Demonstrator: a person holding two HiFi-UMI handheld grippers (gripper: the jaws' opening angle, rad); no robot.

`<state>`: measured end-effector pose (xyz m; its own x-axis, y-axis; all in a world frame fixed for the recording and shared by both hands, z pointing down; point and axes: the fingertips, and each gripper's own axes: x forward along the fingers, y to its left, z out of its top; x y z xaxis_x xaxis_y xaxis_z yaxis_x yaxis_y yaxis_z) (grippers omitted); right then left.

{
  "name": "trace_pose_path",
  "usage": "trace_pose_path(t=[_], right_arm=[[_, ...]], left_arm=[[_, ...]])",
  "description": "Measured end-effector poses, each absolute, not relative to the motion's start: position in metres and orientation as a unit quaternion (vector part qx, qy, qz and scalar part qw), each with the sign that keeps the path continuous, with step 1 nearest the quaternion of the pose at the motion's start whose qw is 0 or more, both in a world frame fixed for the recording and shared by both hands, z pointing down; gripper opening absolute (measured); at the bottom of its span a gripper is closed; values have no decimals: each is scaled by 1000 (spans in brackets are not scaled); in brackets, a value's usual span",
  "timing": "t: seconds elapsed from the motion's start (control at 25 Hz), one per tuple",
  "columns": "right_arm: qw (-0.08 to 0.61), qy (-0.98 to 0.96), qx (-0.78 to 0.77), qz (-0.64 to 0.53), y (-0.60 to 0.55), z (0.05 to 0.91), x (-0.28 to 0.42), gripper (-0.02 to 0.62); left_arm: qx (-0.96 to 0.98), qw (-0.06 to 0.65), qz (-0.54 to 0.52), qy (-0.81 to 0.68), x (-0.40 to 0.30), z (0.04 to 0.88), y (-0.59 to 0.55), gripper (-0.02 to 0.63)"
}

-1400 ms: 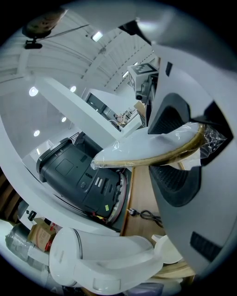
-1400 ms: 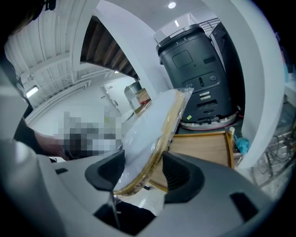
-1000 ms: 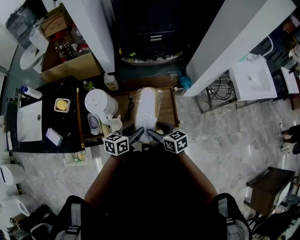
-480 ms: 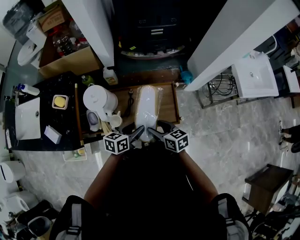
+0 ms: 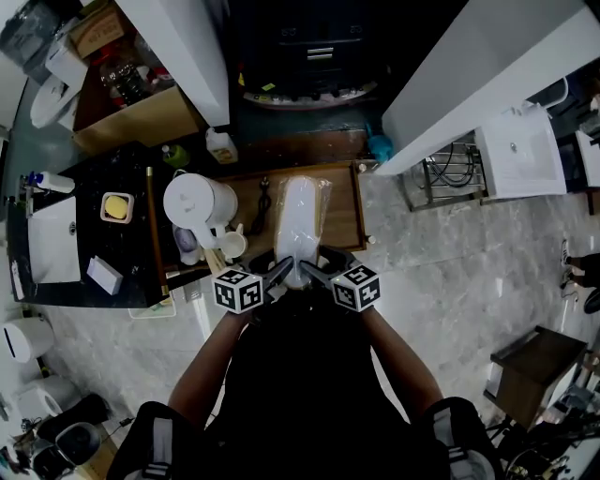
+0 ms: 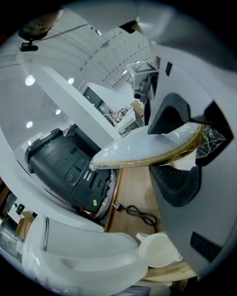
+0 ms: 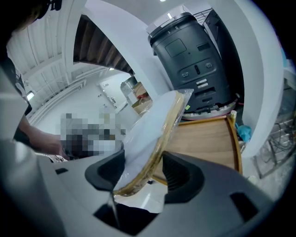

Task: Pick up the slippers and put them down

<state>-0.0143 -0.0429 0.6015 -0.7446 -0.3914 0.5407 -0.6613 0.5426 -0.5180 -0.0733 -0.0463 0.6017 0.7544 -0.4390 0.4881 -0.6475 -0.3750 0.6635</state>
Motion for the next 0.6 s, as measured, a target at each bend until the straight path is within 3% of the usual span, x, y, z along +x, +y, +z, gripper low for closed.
trace_pose_path(t=[0.6], right_arm=[[228,-847,301,374,-57,657,-8,261]], left_arm=[[802,475,150,-331,-66,659,-59,207]])
